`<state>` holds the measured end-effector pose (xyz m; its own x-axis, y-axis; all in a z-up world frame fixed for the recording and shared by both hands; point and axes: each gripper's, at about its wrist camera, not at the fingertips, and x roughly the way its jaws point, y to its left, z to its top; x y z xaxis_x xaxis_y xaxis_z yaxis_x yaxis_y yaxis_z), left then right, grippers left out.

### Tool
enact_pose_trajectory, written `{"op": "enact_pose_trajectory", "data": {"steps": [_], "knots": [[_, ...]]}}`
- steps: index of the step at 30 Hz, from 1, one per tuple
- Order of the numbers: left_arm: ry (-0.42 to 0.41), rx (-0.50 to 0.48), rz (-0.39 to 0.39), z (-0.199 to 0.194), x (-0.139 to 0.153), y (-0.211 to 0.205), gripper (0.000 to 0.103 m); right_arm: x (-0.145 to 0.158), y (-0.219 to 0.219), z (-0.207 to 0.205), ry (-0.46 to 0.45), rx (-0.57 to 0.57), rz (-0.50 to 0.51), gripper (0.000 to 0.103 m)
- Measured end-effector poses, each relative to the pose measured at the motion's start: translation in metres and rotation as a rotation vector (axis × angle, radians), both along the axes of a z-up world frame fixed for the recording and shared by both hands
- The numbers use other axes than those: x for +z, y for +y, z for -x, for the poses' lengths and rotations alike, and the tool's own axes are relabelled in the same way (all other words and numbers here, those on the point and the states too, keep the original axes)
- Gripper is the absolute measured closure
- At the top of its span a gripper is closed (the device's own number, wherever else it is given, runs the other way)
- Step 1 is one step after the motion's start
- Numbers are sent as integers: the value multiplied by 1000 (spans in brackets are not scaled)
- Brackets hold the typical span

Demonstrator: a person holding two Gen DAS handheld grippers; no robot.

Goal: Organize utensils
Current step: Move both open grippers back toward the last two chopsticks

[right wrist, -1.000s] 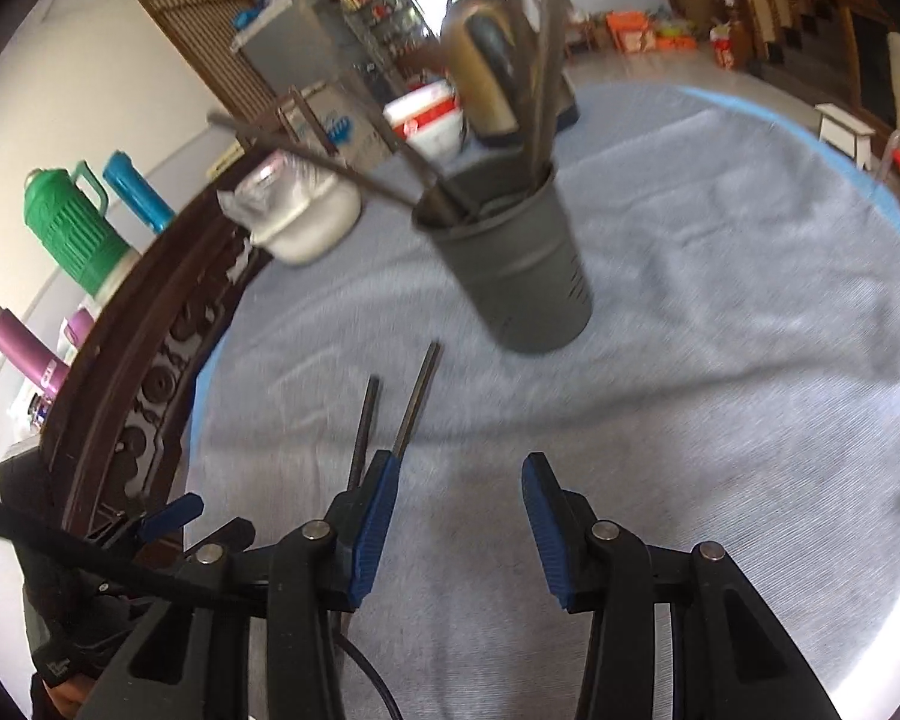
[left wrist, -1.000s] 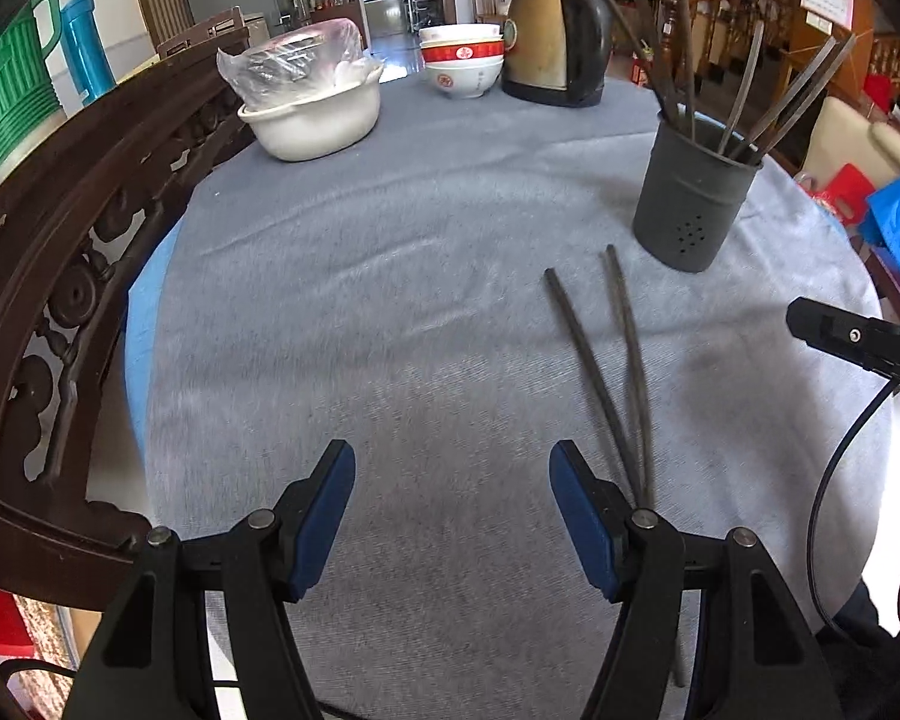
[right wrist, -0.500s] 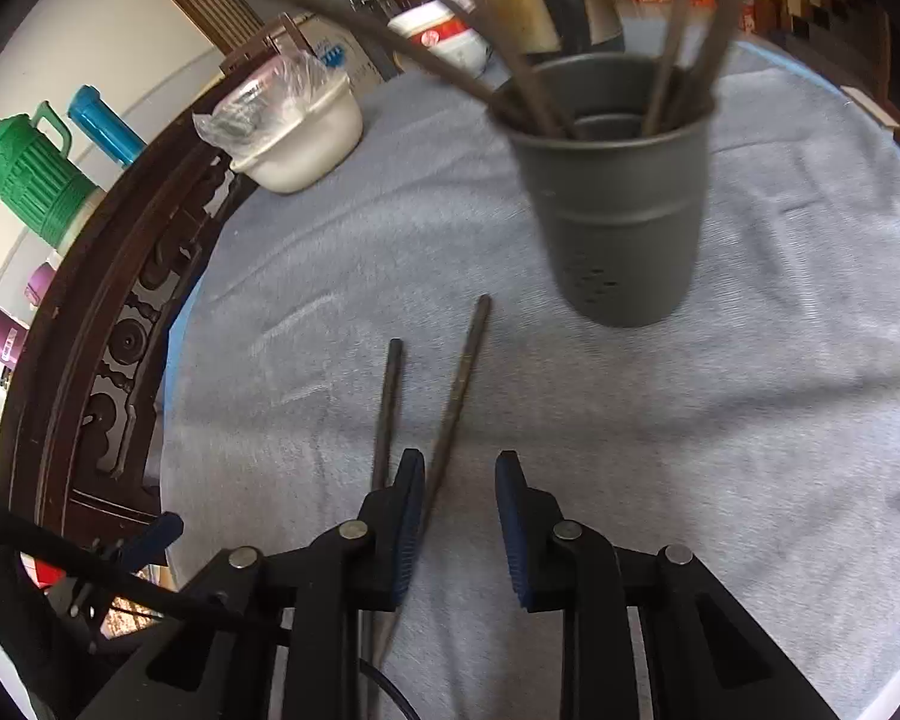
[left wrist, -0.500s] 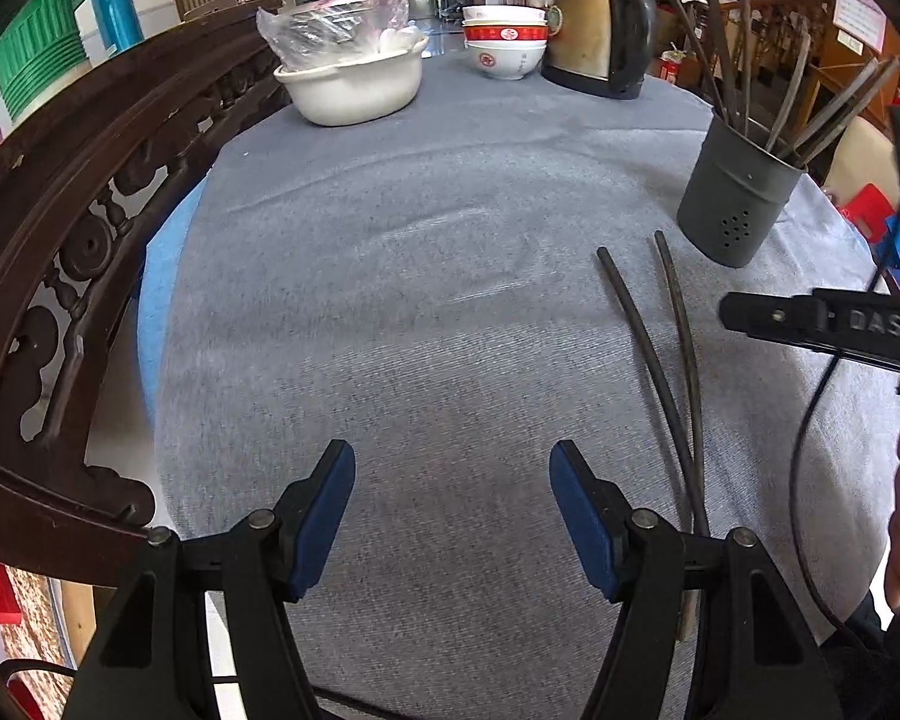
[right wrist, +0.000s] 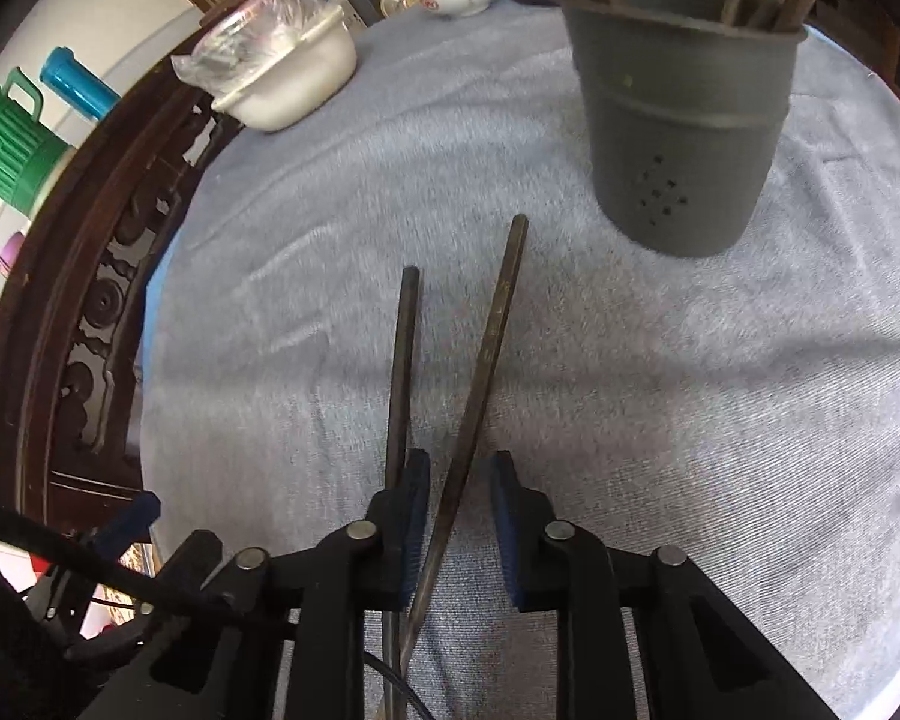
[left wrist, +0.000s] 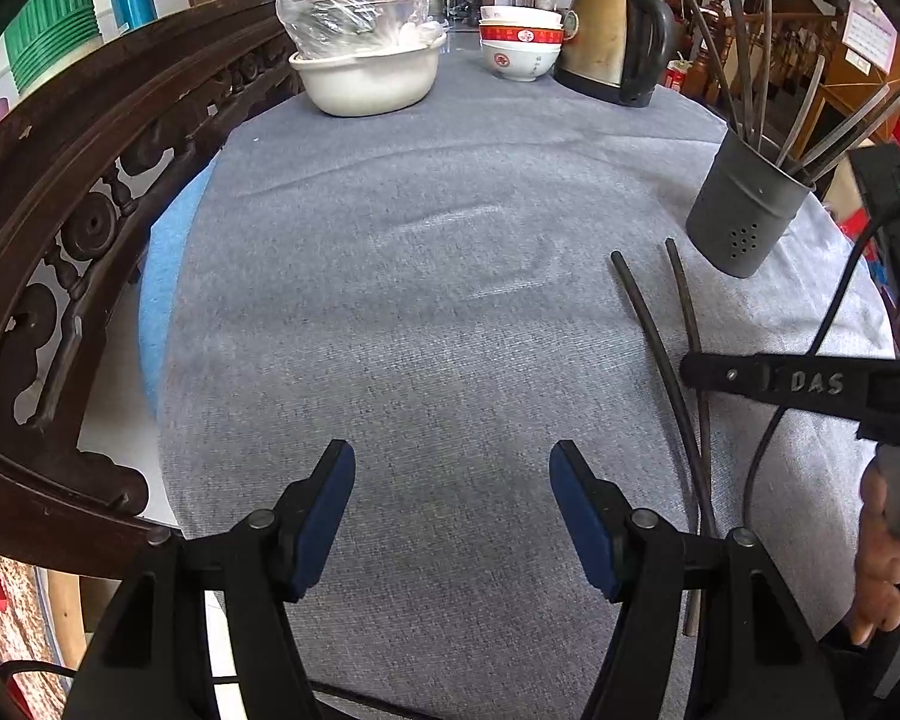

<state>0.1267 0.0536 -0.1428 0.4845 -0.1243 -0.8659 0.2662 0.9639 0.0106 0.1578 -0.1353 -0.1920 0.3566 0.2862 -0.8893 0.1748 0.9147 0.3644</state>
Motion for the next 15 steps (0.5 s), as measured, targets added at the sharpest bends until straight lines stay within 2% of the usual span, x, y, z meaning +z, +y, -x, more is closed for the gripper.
{"op": "enact_pose_trajectory", "data": {"steps": [5,15], "knots": [[4,8,2,-1,0,3,35,0,-1,3,-18,12,3,91],[16,-7,9,-1,1,-6,35,2,-30,22,-26,-5,3,92]]}}
